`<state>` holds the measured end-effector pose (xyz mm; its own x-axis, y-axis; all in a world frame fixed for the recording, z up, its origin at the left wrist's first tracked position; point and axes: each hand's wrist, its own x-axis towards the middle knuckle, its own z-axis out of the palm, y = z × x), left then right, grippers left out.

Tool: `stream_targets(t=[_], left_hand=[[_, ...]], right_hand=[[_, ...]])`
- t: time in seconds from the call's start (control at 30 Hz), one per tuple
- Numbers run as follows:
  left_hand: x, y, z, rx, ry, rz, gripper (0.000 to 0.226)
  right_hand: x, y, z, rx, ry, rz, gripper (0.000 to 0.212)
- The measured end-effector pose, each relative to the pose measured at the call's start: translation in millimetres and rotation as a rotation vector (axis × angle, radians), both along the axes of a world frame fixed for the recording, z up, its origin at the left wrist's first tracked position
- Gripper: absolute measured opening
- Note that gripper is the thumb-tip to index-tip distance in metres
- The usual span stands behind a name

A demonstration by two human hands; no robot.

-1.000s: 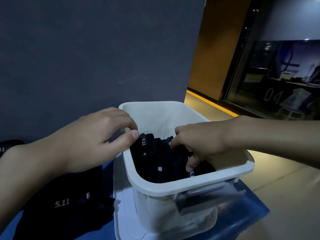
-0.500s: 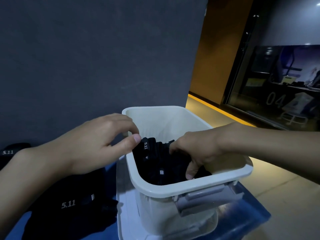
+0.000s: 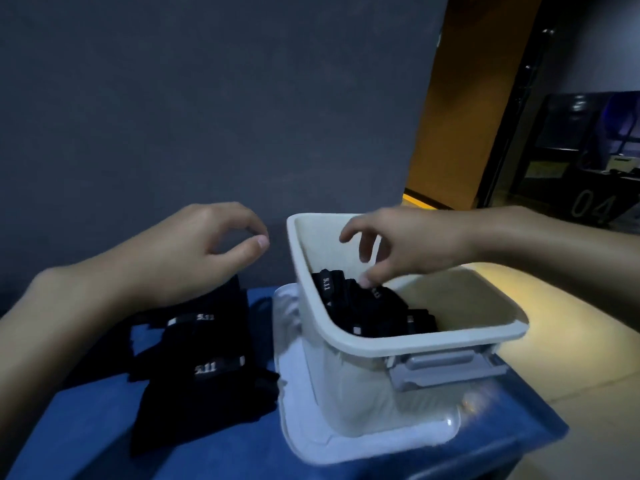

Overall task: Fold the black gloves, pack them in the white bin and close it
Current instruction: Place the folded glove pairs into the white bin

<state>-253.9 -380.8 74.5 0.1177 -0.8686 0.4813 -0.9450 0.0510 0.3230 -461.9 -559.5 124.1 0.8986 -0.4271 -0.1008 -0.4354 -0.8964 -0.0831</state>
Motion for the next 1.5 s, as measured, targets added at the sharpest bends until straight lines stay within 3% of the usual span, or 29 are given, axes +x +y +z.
stream_targets(t=[0.17,0.33,0.6,0.83,0.97,1.27,1.4,1.5], left_hand=[[25,42,-6,0.139,-0.038,0.177,0.014],[35,92,-23,0.267,-0.010,0.269,0.010],[9,122,-69,0.273,0.140,0.259,0.012],[-6,120,-94,0.326,0.300,0.284,0.018],[-5,118,-101,0.325,0.381,0.341,0.010],[-11,114,-99,0.307,0.565,0.446,0.046],[-16,112,-99,0.337,0.578,0.450,0.027],[-17,111,-103,0.350,0.625,0.409,0.030]], right_hand=[[33,49,8,0.016,-0.232,0.130,0.041],[59,98,4,-0.052,-0.202,0.226,0.038],[74,150,-38,-0.026,-0.166,0.169,0.032],[74,144,-108,0.149,-0.190,-0.018,0.046],[69,144,-126,0.323,-0.246,-0.050,0.036],[62,142,-147,0.466,-0.353,-0.032,0.036],[60,140,-152,0.583,-0.378,-0.006,0.033],[60,142,-158,0.608,-0.378,-0.016,0.050]])
